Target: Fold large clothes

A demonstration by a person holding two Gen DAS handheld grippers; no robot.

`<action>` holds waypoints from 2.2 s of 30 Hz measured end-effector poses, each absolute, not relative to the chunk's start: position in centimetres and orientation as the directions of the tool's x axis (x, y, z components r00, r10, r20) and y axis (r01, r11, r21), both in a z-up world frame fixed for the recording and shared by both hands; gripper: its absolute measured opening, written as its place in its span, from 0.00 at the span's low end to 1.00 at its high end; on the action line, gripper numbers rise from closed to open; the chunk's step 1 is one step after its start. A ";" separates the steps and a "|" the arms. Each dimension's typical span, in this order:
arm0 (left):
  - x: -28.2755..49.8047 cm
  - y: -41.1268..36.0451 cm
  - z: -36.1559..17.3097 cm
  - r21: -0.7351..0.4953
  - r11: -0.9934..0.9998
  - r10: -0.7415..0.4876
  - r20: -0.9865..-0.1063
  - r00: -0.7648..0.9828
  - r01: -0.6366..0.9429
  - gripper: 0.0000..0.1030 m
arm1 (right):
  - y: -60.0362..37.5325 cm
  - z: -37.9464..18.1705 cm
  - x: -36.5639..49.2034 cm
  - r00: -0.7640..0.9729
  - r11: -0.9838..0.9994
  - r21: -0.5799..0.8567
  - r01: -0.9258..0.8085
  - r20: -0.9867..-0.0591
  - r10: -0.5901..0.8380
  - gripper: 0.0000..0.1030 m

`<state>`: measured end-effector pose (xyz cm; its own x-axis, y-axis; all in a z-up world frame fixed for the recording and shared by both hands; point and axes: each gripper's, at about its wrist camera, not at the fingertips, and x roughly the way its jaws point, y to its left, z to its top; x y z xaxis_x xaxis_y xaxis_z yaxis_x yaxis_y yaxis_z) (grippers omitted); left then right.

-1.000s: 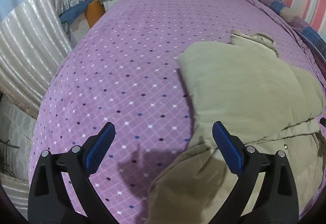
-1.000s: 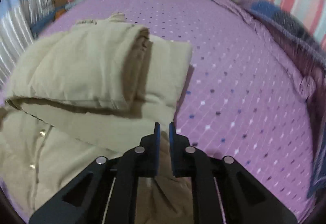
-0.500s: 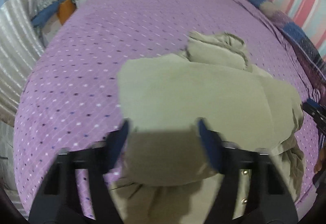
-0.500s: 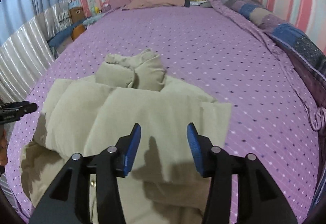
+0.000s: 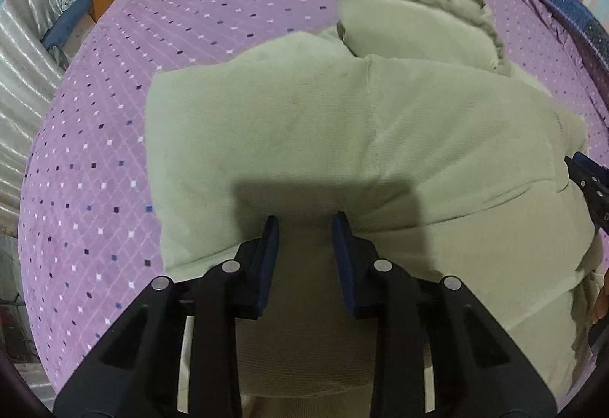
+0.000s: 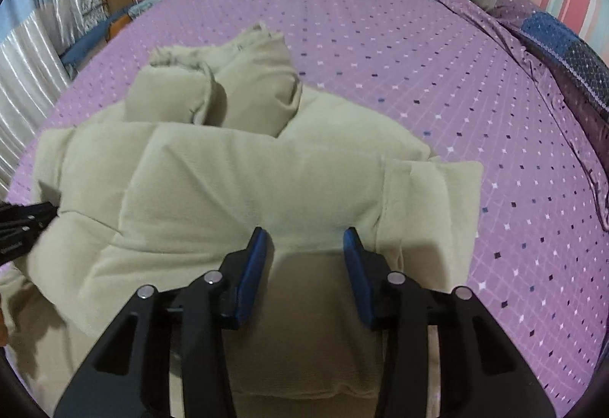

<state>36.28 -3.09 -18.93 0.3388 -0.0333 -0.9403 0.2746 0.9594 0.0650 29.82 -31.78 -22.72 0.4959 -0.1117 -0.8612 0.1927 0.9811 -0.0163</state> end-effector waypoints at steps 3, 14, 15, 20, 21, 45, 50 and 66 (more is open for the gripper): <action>36.8 -3.4 -19.8 0.068 0.956 -0.033 -0.942 0.335 0.285 0.29 | -31.3 -23.6 30.4 0.484 0.982 -0.060 0.178 -0.864 -0.141 0.41; 37.7 -3.7 -21.8 0.069 0.952 -0.037 -0.941 0.337 0.298 0.29 | -31.6 -25.4 33.1 0.429 0.982 -0.065 0.175 -0.893 -0.136 0.41; 37.7 -3.6 -21.9 0.069 0.952 -0.038 -0.942 0.335 0.300 0.29 | -31.7 -25.5 33.4 0.423 0.983 -0.063 0.174 -0.896 -0.132 0.41; 37.3 -2.9 -22.1 0.056 0.952 -0.048 -0.943 0.329 0.302 0.29 | -31.7 -26.0 34.8 0.402 0.985 -0.080 0.152 -0.906 -0.136 0.41; 37.2 -3.0 -22.1 0.061 0.951 -0.044 -0.943 0.330 0.302 0.29 | -31.7 -26.1 35.0 0.400 0.985 -0.085 0.150 -0.906 -0.139 0.41; 17.2 4.7 -14.5 0.166 0.952 -0.025 -0.793 0.608 0.256 0.82 | -31.5 -19.4 12.1 0.614 0.978 -0.062 0.197 -0.770 -0.172 0.82; 13.5 9.5 -13.6 0.110 0.973 -0.042 -0.778 0.627 0.202 0.90 | -32.1 -19.5 7.2 0.616 0.966 -0.035 0.255 -0.764 -0.191 0.95; 9.9 18.9 -19.6 -0.173 0.974 -0.225 -0.780 0.584 0.145 0.93 | -34.0 -21.6 -2.8 0.767 0.930 -0.126 0.346 -0.533 -0.358 0.95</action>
